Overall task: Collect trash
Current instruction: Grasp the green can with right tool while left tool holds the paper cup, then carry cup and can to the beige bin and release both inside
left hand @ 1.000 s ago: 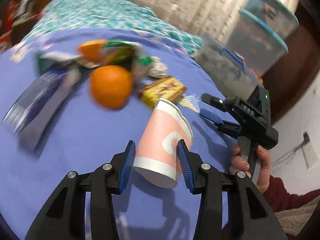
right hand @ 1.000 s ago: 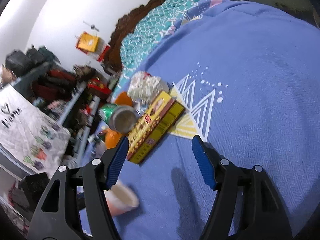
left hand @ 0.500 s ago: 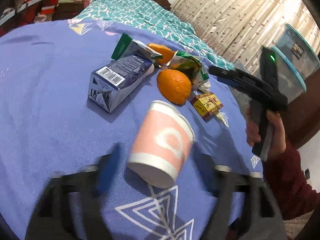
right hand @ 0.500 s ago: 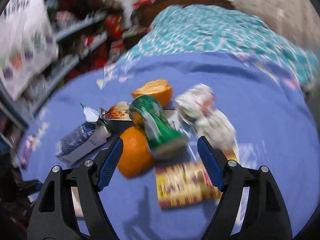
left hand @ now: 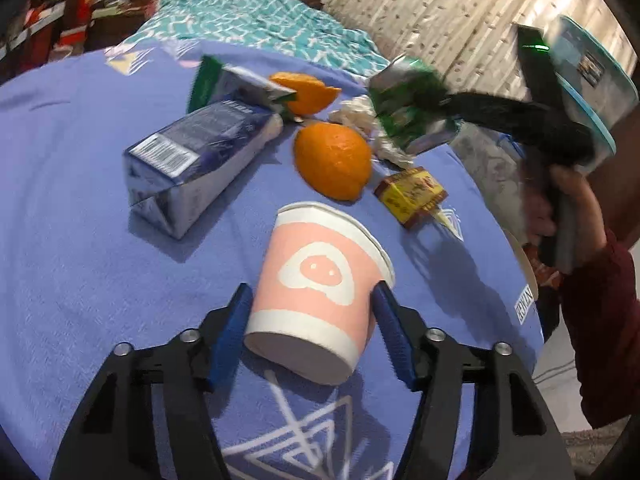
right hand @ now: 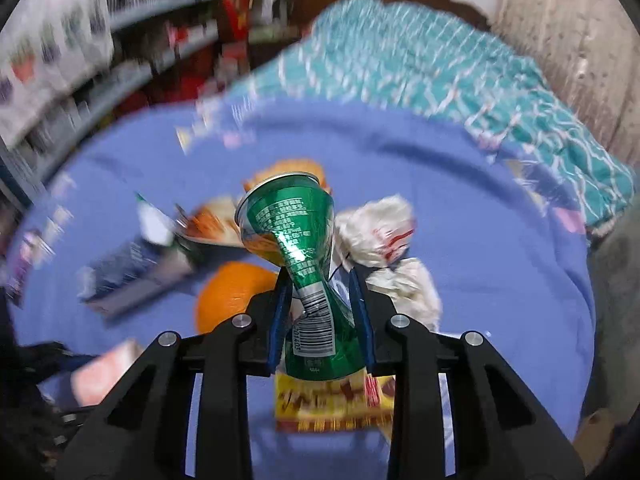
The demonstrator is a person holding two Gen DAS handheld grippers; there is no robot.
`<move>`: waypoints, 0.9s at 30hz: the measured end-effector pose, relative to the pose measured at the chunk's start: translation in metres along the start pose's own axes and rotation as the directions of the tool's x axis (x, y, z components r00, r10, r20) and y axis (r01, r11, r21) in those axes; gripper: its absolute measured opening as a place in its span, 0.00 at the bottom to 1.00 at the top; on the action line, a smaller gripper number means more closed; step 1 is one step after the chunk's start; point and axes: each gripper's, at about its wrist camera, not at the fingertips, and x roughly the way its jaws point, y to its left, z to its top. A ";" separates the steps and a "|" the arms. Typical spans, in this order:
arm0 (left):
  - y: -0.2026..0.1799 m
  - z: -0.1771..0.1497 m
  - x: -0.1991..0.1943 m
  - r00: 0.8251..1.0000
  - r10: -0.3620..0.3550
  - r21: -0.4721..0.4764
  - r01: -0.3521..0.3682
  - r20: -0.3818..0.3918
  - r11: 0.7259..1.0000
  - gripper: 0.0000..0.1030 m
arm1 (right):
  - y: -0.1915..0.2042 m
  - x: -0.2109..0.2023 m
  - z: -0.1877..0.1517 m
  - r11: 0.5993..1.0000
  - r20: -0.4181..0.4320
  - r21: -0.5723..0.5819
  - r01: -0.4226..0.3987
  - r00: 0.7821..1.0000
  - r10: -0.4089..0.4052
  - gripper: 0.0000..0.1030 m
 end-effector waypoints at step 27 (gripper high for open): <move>-0.327 0.038 0.188 0.942 -0.161 0.432 0.281 -0.295 0.857 0.54 | -0.267 -0.153 -0.263 0.715 0.240 0.689 -0.113 0.968 -0.078 0.21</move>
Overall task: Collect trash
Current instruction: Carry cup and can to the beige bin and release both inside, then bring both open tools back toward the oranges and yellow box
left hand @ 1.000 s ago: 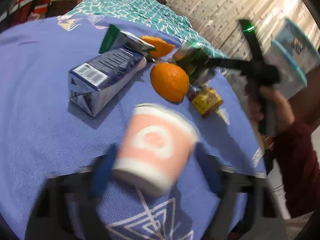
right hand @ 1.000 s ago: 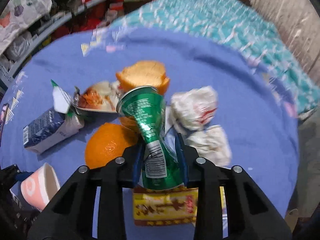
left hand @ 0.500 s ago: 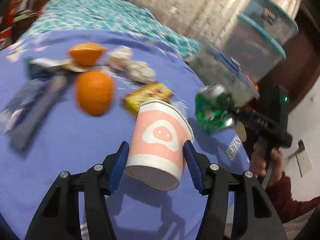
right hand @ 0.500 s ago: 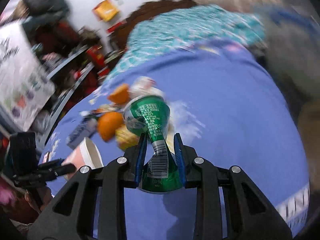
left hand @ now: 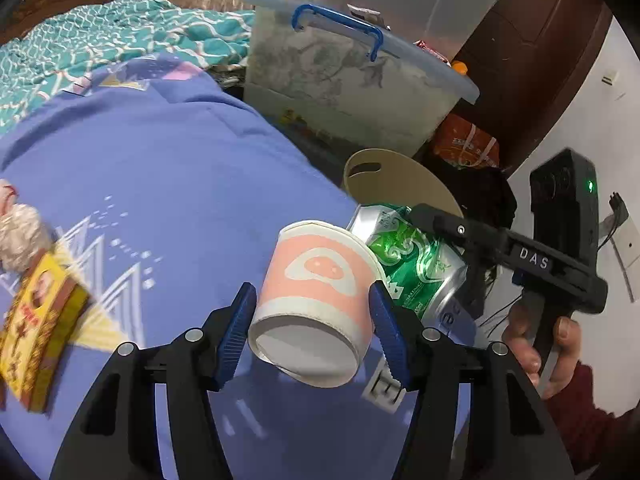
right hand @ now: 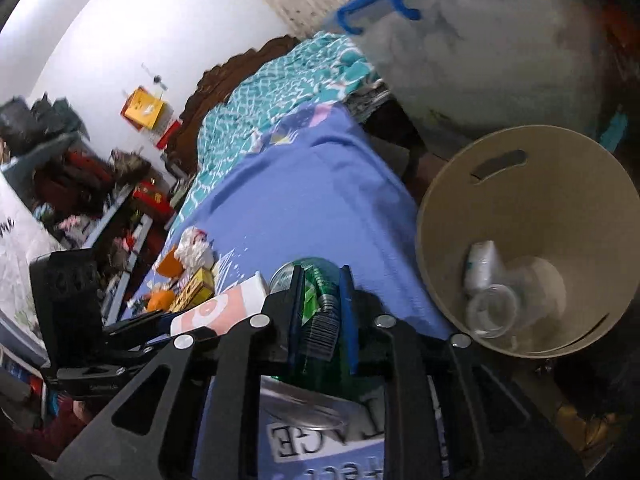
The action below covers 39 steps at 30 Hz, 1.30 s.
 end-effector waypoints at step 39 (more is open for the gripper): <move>-0.039 -0.025 -0.004 0.992 0.109 0.111 -0.115 0.059 0.987 0.66 | -0.010 -0.035 -0.061 0.967 0.159 0.131 0.216 0.959 -0.236 0.60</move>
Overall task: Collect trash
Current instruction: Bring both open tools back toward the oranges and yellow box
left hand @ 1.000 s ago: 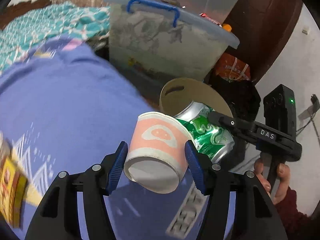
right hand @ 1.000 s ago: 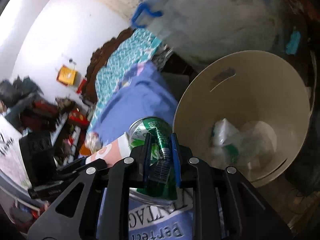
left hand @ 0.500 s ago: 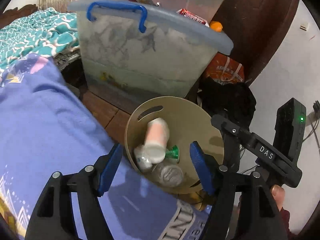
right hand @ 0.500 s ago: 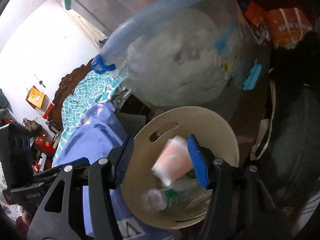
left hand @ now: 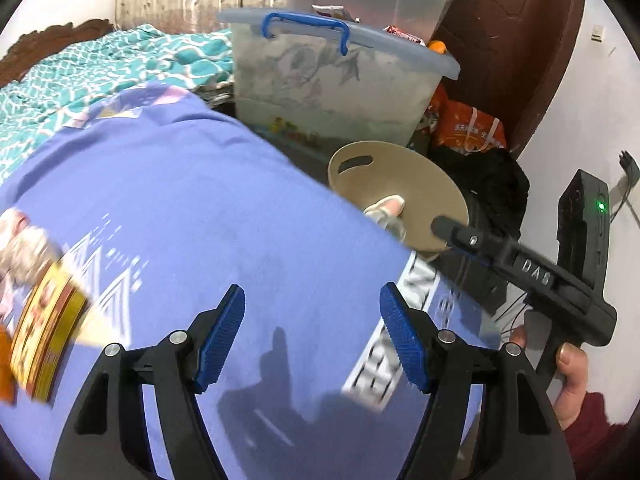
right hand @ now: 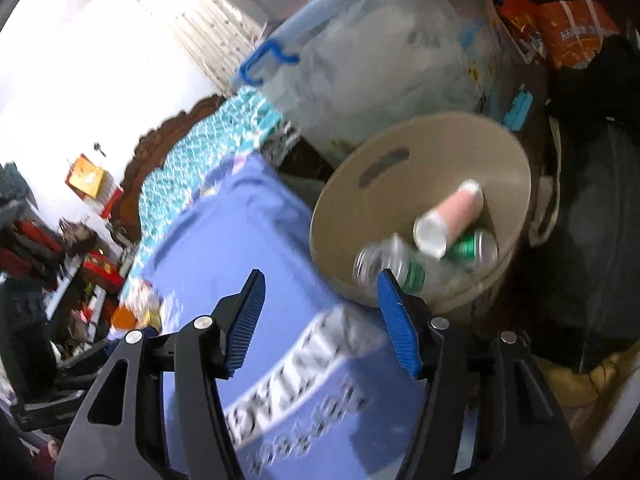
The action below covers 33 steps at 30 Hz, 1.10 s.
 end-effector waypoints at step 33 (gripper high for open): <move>0.142 -0.109 -0.067 0.963 0.268 -0.239 -0.268 -0.033 0.933 0.92 | 0.129 0.009 -0.120 0.975 -0.033 -0.191 0.113 0.992 -0.122 0.97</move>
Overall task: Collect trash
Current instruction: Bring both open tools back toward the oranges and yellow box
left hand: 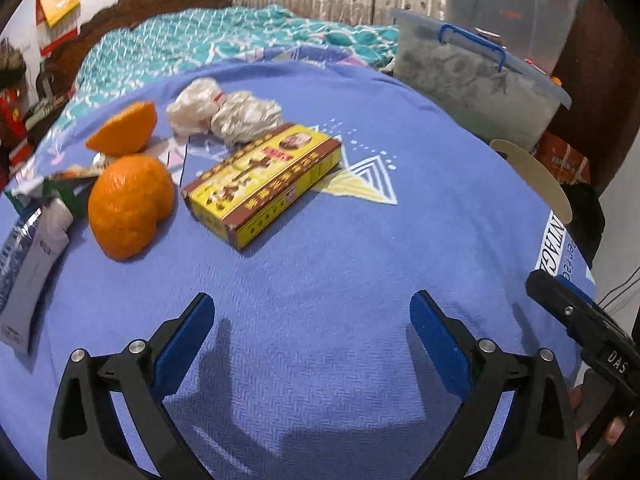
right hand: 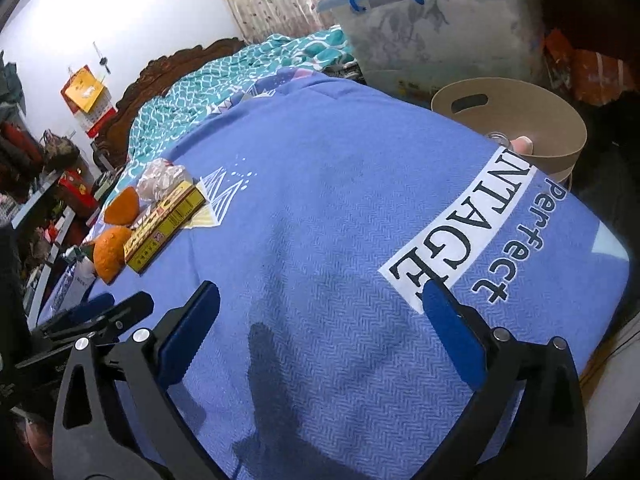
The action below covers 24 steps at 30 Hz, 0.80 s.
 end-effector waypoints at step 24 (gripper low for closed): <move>0.043 -0.023 -0.016 0.999 0.010 -0.059 -0.012 -0.033 0.998 0.92 | 0.063 0.027 0.014 0.966 -0.145 -0.183 -0.183 0.977 0.158 0.73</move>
